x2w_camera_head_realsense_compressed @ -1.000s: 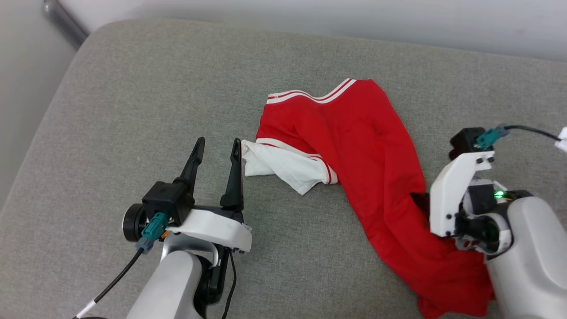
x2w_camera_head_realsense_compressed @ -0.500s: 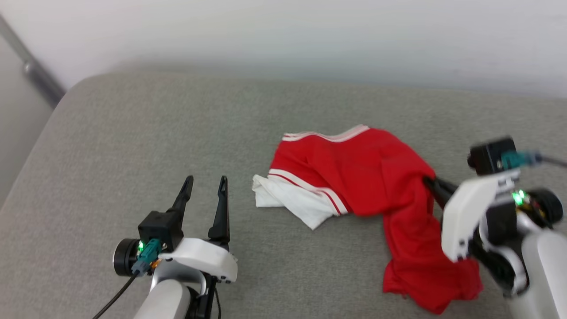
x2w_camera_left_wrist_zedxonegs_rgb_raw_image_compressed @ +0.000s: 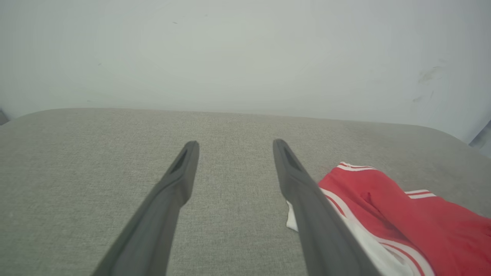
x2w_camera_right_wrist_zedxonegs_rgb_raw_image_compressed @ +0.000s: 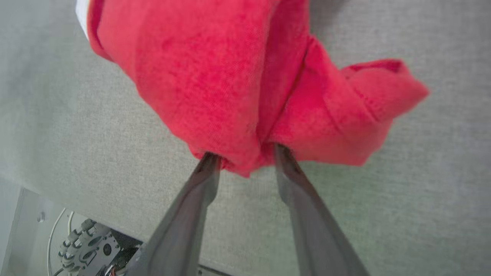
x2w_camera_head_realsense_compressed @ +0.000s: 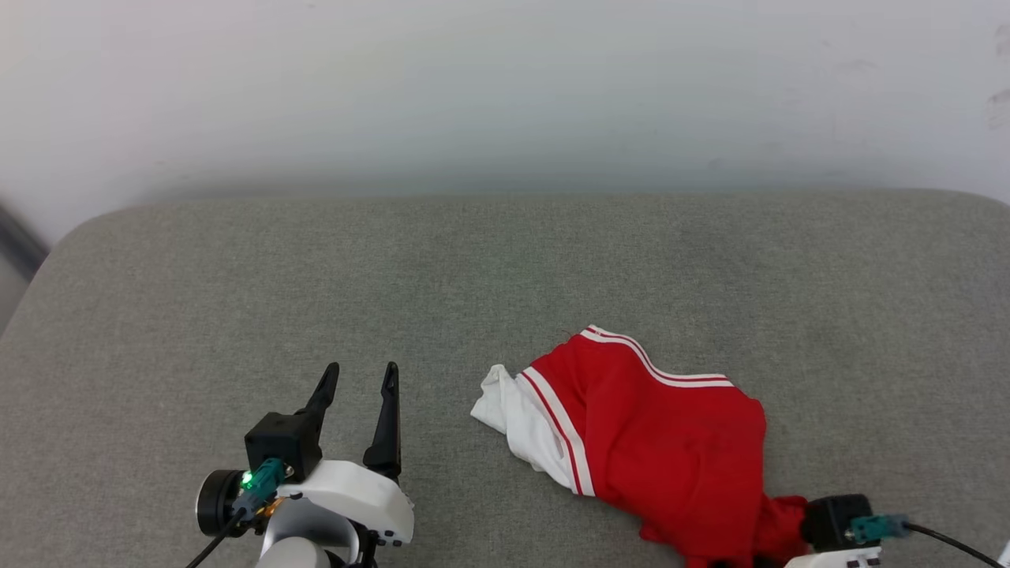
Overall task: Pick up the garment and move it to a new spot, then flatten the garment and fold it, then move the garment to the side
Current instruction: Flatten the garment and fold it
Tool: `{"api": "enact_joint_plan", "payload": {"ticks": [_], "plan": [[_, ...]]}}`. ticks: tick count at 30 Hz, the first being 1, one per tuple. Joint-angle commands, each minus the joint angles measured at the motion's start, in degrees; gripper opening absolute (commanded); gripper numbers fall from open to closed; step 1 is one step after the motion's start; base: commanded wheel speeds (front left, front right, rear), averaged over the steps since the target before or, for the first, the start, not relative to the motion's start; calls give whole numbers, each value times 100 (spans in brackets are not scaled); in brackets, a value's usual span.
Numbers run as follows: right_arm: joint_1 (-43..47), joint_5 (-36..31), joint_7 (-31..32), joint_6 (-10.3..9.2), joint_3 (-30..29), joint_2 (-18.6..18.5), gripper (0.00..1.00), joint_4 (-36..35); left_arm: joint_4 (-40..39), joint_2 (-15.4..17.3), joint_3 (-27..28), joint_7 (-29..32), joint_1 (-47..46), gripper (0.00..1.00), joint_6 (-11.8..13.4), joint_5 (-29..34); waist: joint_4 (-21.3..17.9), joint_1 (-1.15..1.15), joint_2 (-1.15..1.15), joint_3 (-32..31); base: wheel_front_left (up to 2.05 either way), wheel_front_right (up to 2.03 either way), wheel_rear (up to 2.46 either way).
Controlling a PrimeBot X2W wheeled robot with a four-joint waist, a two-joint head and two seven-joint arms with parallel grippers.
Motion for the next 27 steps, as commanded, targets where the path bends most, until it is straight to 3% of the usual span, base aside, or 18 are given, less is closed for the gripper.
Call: {"api": "enact_joint_plan", "payload": {"ticks": [1, 7, 15, 22, 27], "plan": [[-8, -29, -344, -1, -119, 52, 100, -35, -28, 42, 9, 23, 66, 100, 29, -31, -15, 0, 0, 12, 0, 0, 0], [-164, -234, -1592, -2, -505, 157, 100, -278, -92, 73, 6, 52, 86, 100, 66, -49, -31, 0, 0, 53, 0, 0, 0], [-383, -450, -2715, -1, -888, 220, 100, -546, -119, 85, -3, 92, 141, 100, 123, -80, 31, 0, 0, -2, 0, 0, 0], [-567, -617, -3099, -1, -1007, 235, 100, -764, -258, 162, -227, 488, -115, 100, 57, 20, 16, 0, 0, 16, 0, 0, 0], [-723, -684, -3085, -1, -944, 240, 100, -950, -296, 216, -637, 1341, -708, 100, -246, 108, -81, 0, 0, 275, 0, 0, 0]]}}
